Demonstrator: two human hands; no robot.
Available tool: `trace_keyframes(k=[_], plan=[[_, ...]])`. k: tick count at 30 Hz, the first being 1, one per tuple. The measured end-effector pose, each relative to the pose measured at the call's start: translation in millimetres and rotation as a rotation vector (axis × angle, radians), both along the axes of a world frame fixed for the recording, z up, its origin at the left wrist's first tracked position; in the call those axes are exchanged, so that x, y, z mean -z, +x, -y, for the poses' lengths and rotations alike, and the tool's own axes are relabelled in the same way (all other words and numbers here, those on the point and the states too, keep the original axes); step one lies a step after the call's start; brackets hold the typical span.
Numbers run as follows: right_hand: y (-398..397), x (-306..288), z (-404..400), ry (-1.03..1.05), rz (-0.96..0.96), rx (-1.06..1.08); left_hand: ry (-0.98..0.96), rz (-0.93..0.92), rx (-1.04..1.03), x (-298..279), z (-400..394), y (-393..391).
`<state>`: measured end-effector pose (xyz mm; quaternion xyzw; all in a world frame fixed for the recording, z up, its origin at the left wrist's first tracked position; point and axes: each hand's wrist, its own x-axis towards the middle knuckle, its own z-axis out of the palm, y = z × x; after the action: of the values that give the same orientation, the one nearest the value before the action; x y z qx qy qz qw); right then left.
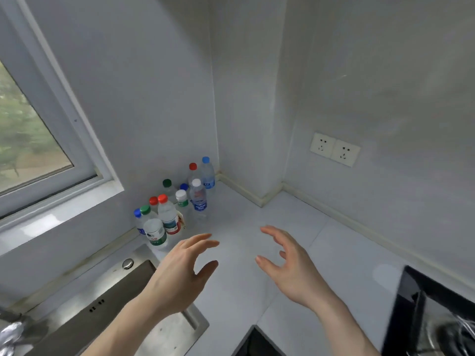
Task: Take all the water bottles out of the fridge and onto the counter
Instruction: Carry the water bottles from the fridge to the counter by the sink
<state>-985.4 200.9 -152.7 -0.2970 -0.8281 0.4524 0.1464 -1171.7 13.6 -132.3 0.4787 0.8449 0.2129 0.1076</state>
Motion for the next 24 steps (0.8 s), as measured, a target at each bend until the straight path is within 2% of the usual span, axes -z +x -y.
trace_keyframes(k=[7,12,24], plan=[[123.0,-14.4,-6.8,0.019,0.023,0.259,0.029,-0.003,0.237,-9.4,-60.8,72.2],[217.1,-21.0,8.7,0.036,0.047,0.416,0.07,0.068,0.397,-9.4,-90.2,146.2],[456.9,-43.9,93.3,0.05,0.07,0.74,0.148,0.16,0.791,-9.6,-103.6,381.6]])
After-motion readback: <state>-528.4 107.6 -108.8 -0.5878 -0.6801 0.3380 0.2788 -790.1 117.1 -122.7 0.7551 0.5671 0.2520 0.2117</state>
